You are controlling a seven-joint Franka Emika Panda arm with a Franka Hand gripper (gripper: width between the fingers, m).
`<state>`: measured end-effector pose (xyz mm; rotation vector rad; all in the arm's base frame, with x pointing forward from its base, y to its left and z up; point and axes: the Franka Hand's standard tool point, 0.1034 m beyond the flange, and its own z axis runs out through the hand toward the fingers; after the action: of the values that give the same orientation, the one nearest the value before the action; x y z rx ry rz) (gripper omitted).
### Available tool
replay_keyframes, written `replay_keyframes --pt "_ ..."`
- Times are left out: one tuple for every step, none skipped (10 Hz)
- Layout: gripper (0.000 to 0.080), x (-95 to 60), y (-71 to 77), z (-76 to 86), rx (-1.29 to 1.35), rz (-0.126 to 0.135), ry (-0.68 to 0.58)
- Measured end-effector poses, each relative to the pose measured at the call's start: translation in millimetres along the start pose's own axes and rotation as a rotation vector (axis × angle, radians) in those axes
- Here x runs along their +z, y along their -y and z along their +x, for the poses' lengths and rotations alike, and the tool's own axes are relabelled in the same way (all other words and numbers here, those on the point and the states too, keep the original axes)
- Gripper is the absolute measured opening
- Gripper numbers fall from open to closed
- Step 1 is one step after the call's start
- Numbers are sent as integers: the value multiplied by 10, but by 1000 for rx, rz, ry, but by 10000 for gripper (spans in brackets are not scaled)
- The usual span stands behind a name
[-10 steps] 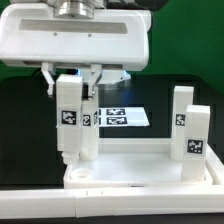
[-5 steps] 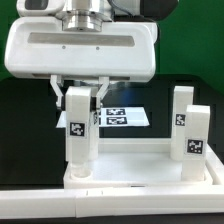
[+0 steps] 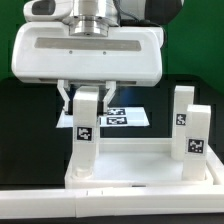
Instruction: Assemble desk
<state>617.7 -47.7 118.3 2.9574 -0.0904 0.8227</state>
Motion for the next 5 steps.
replay_keyframes --pt "284 14 -2 -13 -1 -1 0" --pt "284 38 -14 -42 -3 -5 -1" --pt "284 62 -33 -84 -3 -11 -2" --pt "284 62 -38 -85 -3 -12 -4" --pt "284 62 -35 -81 -3 -11 -4"
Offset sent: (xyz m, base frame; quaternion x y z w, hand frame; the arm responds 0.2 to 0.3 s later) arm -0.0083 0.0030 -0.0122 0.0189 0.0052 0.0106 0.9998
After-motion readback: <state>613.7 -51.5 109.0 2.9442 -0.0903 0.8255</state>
